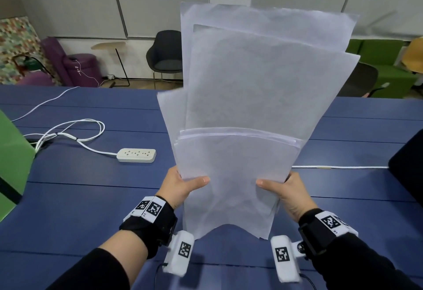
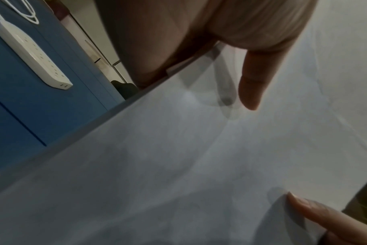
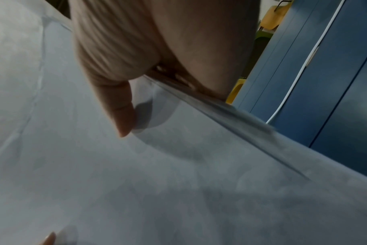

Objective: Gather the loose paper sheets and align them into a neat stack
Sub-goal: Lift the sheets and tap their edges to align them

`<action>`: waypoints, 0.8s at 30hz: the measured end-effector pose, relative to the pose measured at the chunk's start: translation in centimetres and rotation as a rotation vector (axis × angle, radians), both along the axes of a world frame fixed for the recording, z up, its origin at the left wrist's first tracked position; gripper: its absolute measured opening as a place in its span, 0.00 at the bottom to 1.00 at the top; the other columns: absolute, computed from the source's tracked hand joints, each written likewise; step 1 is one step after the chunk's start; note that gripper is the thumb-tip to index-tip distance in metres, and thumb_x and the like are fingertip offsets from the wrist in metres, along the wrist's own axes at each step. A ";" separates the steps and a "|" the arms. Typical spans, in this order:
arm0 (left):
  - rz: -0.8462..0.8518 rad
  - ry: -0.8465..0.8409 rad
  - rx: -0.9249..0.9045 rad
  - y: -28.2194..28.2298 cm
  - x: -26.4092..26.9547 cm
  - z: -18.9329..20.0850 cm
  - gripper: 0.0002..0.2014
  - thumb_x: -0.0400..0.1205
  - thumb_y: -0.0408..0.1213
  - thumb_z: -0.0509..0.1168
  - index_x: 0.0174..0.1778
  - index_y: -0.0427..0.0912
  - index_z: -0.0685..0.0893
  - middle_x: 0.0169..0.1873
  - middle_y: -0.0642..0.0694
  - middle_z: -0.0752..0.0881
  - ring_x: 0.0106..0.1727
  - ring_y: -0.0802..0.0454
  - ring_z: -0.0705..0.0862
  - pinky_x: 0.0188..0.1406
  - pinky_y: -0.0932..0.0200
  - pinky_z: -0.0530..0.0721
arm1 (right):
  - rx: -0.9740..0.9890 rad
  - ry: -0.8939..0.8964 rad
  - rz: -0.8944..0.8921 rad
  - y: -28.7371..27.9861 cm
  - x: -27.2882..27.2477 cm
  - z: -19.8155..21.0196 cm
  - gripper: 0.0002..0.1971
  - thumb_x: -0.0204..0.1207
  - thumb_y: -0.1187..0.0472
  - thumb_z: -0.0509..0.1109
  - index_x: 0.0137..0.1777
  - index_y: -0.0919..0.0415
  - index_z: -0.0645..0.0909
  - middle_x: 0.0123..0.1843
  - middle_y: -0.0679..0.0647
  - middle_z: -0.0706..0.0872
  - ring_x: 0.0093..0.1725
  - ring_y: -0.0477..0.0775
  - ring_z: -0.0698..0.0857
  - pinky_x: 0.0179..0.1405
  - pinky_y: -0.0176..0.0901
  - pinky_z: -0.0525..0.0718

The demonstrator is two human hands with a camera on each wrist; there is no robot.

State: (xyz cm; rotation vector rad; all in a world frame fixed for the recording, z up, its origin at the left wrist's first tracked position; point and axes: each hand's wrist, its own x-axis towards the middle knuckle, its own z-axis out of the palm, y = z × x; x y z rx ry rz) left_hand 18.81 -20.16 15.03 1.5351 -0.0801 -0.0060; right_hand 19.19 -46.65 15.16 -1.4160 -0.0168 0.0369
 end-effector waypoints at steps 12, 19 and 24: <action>0.014 -0.044 0.008 -0.3 0.1 2.1 0.15 0.61 0.45 0.76 0.44 0.60 0.91 0.48 0.50 0.93 0.57 0.48 0.89 0.65 0.43 0.82 | -0.081 -0.040 -0.051 1.0 0.1 1.3 0.11 0.70 0.75 0.74 0.48 0.61 0.88 0.45 0.50 0.94 0.44 0.46 0.92 0.44 0.33 0.88; -0.048 0.011 -0.056 0.3 -0.3 1.6 0.17 0.60 0.39 0.78 0.46 0.48 0.92 0.51 0.42 0.92 0.56 0.42 0.90 0.63 0.41 0.83 | -0.039 -0.019 -0.025 0.6 -0.3 0.9 0.18 0.64 0.73 0.80 0.55 0.67 0.86 0.50 0.58 0.93 0.48 0.54 0.92 0.44 0.39 0.88; -0.056 0.031 -0.082 0.4 -0.6 1.5 0.18 0.59 0.39 0.79 0.45 0.47 0.92 0.50 0.42 0.93 0.55 0.44 0.90 0.60 0.44 0.84 | -0.056 0.012 -0.018 0.3 0.1 0.3 0.26 0.54 0.71 0.74 0.57 0.71 0.82 0.46 0.58 0.93 0.44 0.53 0.92 0.40 0.38 0.88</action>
